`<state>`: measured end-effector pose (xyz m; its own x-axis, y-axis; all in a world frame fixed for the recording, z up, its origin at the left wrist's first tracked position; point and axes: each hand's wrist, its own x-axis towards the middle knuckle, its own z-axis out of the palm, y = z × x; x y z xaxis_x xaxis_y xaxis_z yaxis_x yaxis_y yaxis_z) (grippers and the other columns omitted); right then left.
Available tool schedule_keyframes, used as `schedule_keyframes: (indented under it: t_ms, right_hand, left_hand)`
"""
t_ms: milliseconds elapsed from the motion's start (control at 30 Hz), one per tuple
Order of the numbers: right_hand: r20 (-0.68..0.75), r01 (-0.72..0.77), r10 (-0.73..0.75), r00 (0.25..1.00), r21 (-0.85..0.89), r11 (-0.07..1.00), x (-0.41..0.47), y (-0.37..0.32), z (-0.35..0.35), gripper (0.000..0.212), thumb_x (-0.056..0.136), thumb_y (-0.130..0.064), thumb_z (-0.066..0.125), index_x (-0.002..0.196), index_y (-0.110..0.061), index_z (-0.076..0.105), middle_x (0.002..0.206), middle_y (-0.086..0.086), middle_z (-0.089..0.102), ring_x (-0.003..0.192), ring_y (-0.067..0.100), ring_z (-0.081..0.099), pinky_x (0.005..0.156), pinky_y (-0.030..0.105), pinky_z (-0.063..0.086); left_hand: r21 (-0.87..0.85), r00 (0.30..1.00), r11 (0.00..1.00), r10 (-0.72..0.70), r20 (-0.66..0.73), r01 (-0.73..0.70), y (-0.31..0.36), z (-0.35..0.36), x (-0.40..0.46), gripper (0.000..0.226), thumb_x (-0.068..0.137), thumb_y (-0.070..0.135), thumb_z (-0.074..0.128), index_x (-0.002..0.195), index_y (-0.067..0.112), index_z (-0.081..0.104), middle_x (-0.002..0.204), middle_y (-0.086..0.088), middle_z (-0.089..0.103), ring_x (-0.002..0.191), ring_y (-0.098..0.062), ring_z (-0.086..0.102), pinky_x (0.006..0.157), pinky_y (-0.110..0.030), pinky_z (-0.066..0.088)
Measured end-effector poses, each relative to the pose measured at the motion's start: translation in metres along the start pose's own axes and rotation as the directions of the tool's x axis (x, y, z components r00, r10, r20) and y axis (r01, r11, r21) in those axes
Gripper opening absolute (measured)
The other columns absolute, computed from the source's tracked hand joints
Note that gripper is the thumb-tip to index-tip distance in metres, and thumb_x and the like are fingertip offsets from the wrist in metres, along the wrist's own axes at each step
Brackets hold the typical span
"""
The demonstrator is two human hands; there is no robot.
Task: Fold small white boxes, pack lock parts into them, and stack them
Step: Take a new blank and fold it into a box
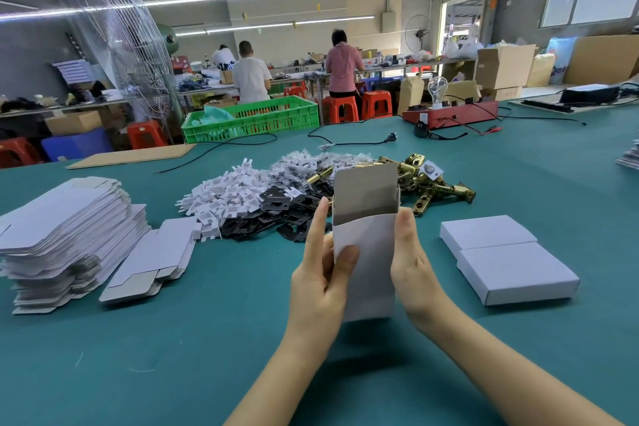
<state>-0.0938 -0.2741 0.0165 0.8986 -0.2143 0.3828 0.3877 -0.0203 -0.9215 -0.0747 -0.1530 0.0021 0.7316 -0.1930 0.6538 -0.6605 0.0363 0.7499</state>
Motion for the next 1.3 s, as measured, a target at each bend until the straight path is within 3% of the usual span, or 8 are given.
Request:
schedule_keyframes:
  t_ms: [200, 333, 500, 633, 833, 933, 1067, 1300]
  right_hand:
    - [0.073, -0.250, 0.241, 0.968, 0.164, 0.954, 0.004, -0.015, -0.002, 0.065, 0.075, -0.076, 0.029, 0.108, -0.037, 0.070, 0.109, -0.008, 0.072, 0.104, 0.007, 0.067, 0.077, 0.017, 0.054]
    - [0.114, -0.277, 0.259, 0.959, 0.201, 0.940, 0.004, -0.021, -0.001, 0.054, 0.076, -0.075, 0.029, 0.094, -0.048, 0.072, 0.106, -0.007, 0.073, 0.098, 0.009, 0.069, 0.069, 0.018, 0.055]
    - [0.116, -0.274, 0.255, 0.960, 0.207, 0.939, 0.004, -0.021, -0.002, 0.056, 0.073, -0.076, 0.034, 0.096, -0.044, 0.073, 0.108, -0.003, 0.073, 0.102, 0.011, 0.068, 0.080, 0.024, 0.054]
    - [0.091, -0.285, 0.273, 0.958, 0.183, 0.941, 0.000, -0.021, 0.001, 0.055, 0.069, -0.079, 0.036, 0.091, -0.045, 0.073, 0.104, -0.005, 0.074, 0.097, 0.006, 0.069, 0.074, 0.020, 0.051]
    - [0.106, -0.271, 0.258, 0.960, 0.140, 0.952, -0.003, -0.023, 0.006, 0.056, 0.073, -0.078, 0.034, 0.096, -0.045, 0.072, 0.107, -0.005, 0.073, 0.102, 0.009, 0.067, 0.090, 0.034, 0.049]
    - [0.114, -0.270, 0.254, 0.960, 0.158, 0.950, -0.003, -0.023, 0.006, 0.064, 0.063, -0.083, 0.040, 0.101, -0.042, 0.071, 0.110, -0.001, 0.072, 0.107, 0.017, 0.066, 0.100, 0.043, 0.047]
    - [0.171, -0.272, 0.240, 0.956, 0.197, 0.942, -0.003, -0.026, 0.005, 0.058, 0.076, -0.079, 0.045, 0.109, -0.038, 0.069, 0.111, 0.001, 0.072, 0.104, 0.019, 0.067, 0.088, 0.040, 0.053]
    - [-0.005, -0.102, 0.104, 0.995, 0.170, 0.980, 0.004, -0.031, 0.001, 0.015, 0.084, -0.039, 0.049, 0.091, -0.036, 0.062, 0.101, -0.005, 0.070, 0.088, 0.009, 0.063, 0.077, 0.033, 0.049]
  left_hand:
    - [-0.019, 0.999, 1.000, -0.024, 0.025, 0.025, -0.004, 0.000, 0.002, 0.054, 0.091, 0.041, 0.054, 0.131, 0.071, 0.035, 0.071, -0.001, 0.049, 0.070, -0.005, 0.043, 0.072, -0.017, 0.040]
    - [-0.037, 0.996, 0.998, -0.043, 0.083, 0.046, 0.001, -0.001, 0.005, 0.052, 0.094, 0.036, 0.052, 0.131, 0.069, 0.037, 0.124, 0.009, 0.065, 0.107, -0.001, 0.059, 0.094, -0.016, 0.045]
    - [-0.026, 0.998, 0.999, -0.046, 0.035, 0.046, 0.015, 0.004, 0.004, 0.030, 0.095, 0.046, 0.047, 0.123, 0.056, 0.049, 0.070, 0.016, 0.045, 0.062, -0.001, 0.042, 0.065, -0.008, 0.036]
    - [-0.217, 0.976, 0.953, -0.217, -0.002, 0.212, 0.027, 0.010, 0.008, 0.027, 0.092, 0.050, 0.035, 0.109, 0.034, 0.047, 0.098, 0.044, 0.055, 0.102, 0.017, 0.050, 0.093, -0.010, 0.037]
    - [-0.319, 0.937, 0.911, -0.320, -0.143, 0.262, 0.033, 0.013, 0.016, 0.010, 0.100, 0.030, 0.050, 0.094, 0.022, 0.046, 0.075, 0.032, 0.054, 0.083, 0.013, 0.053, 0.075, 0.000, 0.037]
    - [-0.366, 0.931, 0.891, -0.337, -0.138, 0.268, 0.035, 0.013, 0.018, 0.017, 0.084, 0.036, 0.050, 0.097, 0.027, 0.044, 0.077, 0.022, 0.052, 0.084, 0.004, 0.051, 0.082, -0.011, 0.040]
    - [-0.400, 0.928, 0.867, -0.362, -0.090, 0.299, 0.036, 0.008, 0.022, 0.021, 0.083, 0.038, 0.048, 0.098, 0.051, 0.052, 0.095, 0.013, 0.066, 0.109, -0.021, 0.057, 0.107, -0.046, 0.039]
    - [-0.361, 0.946, 0.881, -0.325, 0.004, 0.304, 0.031, 0.008, 0.024, 0.029, 0.089, 0.037, 0.043, 0.106, 0.049, 0.063, 0.110, 0.008, 0.070, 0.101, -0.012, 0.063, 0.092, -0.038, 0.050]
